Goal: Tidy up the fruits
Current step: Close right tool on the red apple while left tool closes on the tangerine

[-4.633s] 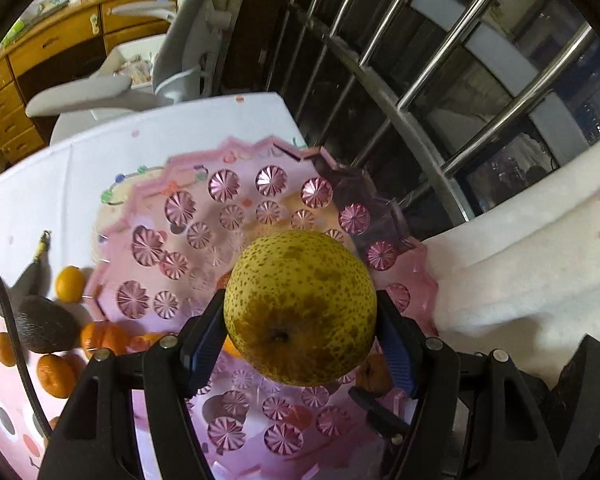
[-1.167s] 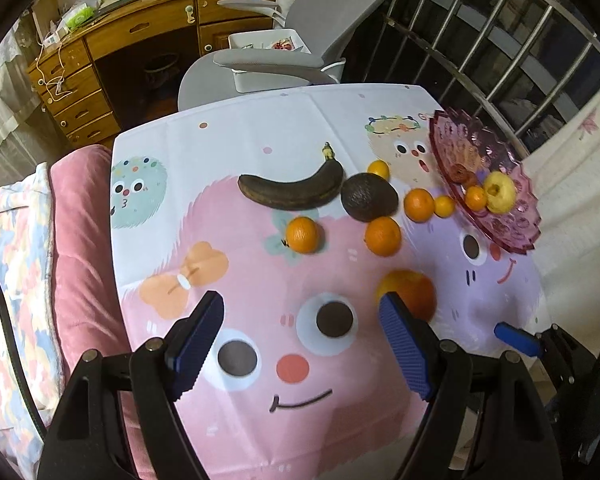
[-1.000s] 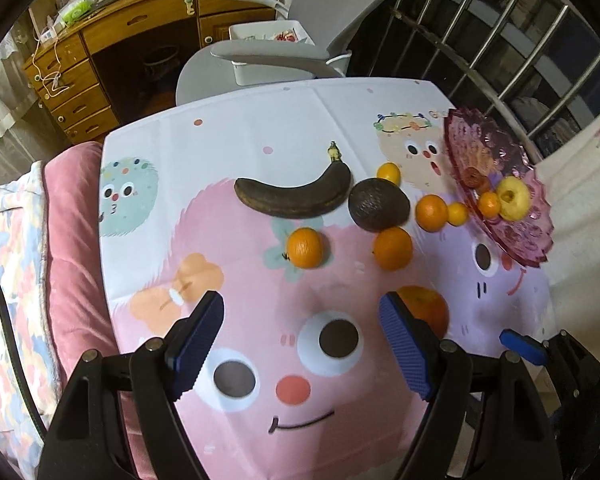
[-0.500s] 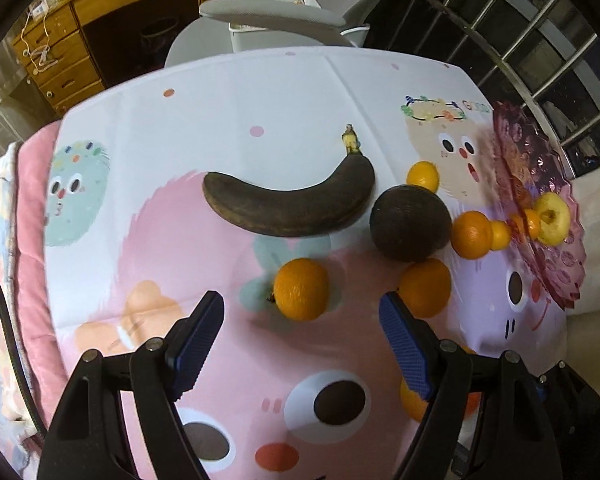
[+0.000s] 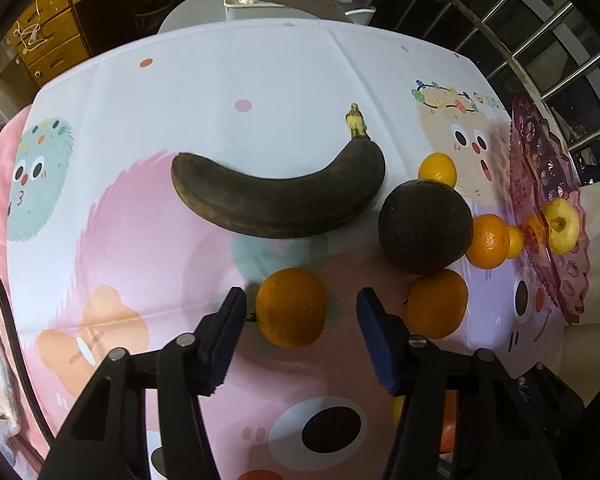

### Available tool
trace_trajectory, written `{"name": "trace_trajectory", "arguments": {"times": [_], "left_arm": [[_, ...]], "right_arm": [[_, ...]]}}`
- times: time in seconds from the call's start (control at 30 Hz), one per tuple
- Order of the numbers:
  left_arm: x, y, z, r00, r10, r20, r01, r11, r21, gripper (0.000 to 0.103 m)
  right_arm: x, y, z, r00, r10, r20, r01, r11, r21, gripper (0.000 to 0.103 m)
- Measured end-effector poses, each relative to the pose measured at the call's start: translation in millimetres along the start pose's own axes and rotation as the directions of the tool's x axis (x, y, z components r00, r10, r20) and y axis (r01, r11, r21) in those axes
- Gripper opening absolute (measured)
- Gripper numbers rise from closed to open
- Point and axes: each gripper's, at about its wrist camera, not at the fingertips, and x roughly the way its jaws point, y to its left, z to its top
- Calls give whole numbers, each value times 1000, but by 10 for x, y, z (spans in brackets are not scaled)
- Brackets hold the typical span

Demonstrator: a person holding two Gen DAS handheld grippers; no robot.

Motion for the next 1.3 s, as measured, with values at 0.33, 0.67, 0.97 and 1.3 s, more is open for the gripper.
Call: {"name": "trace_trajectory", "arguments": {"times": [0.33, 0.67, 0.97, 1.3], "left_arm": [[31, 92, -4, 1000, -22, -10, 22, 1000, -23, 34], [-17, 114, -30, 1000, -27, 15, 27, 999, -25, 33], [-235, 153, -151, 1000, 3, 29, -3, 1000, -19, 33], [-711, 191, -497, 997, -7, 77, 7, 1000, 2, 33]], "right_arm": [[142, 68, 25, 1000, 19, -9, -19, 1000, -4, 70], [201, 76, 69, 1000, 16, -6, -16, 1000, -7, 69], [156, 116, 40, 1000, 1, -15, -1, 1000, 17, 69], [-211, 192, -73, 998, -35, 51, 31, 998, 63, 69]]}}
